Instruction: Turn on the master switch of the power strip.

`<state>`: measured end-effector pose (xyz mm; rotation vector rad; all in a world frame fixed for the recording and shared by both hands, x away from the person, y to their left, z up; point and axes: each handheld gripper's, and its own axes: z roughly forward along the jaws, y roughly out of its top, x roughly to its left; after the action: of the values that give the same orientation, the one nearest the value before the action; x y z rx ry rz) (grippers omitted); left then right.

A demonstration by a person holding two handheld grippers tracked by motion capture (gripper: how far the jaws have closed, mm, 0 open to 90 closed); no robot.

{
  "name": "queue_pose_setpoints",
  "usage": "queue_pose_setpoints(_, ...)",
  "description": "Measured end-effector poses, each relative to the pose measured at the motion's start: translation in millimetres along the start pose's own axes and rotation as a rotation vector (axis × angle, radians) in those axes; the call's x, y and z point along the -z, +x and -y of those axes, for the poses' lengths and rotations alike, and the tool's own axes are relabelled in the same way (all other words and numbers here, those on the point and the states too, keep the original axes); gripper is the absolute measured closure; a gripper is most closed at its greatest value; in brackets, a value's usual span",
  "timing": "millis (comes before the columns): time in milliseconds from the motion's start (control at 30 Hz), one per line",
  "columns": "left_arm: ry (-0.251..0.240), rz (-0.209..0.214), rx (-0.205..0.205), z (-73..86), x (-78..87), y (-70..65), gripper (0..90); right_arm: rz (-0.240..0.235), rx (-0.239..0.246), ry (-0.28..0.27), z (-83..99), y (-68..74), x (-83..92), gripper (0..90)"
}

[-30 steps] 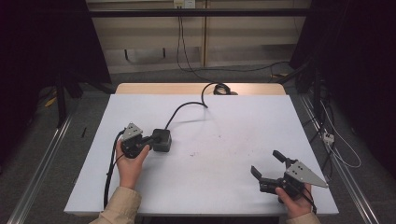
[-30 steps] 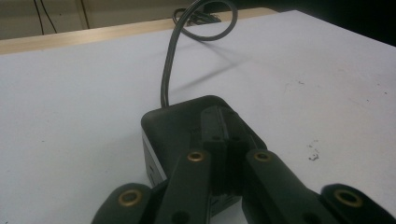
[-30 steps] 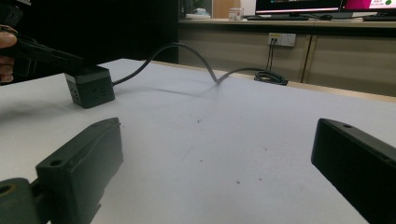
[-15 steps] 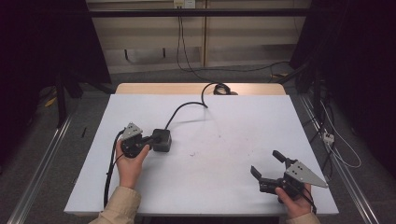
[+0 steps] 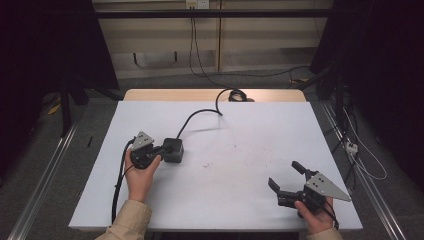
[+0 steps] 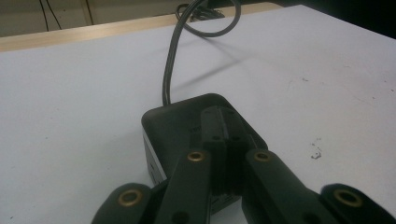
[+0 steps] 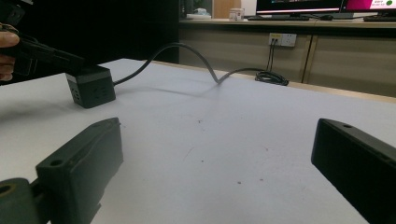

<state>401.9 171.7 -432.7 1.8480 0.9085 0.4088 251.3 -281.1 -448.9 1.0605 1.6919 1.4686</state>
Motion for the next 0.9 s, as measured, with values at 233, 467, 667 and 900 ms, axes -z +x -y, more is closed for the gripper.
queue_pose_setpoints(233, 0.002, -0.004, 0.002, -0.2, 0.0, -0.5, 90.0, -0.001, 0.0, -0.001, -0.2, -0.2, 0.4, 1.7)
queue_pose_setpoints(467, 0.006, -0.005, -0.001, -0.6, 0.0, -0.7, 90.0, -0.002, 0.002, -0.002, -0.3, 0.0, 0.4, 1.7)
queue_pose_setpoints(667, 0.01, -0.009, 0.009, -0.9, 0.1, -0.9, 90.0, -0.002, 0.003, -0.002, -0.3, 0.2, 0.4, 1.7)
queue_pose_setpoints(900, 0.018, -0.014, 0.005, -1.6, -0.2, -2.0, 90.0, -0.001, 0.004, -0.004, -0.4, 0.1, 0.7, 1.7)
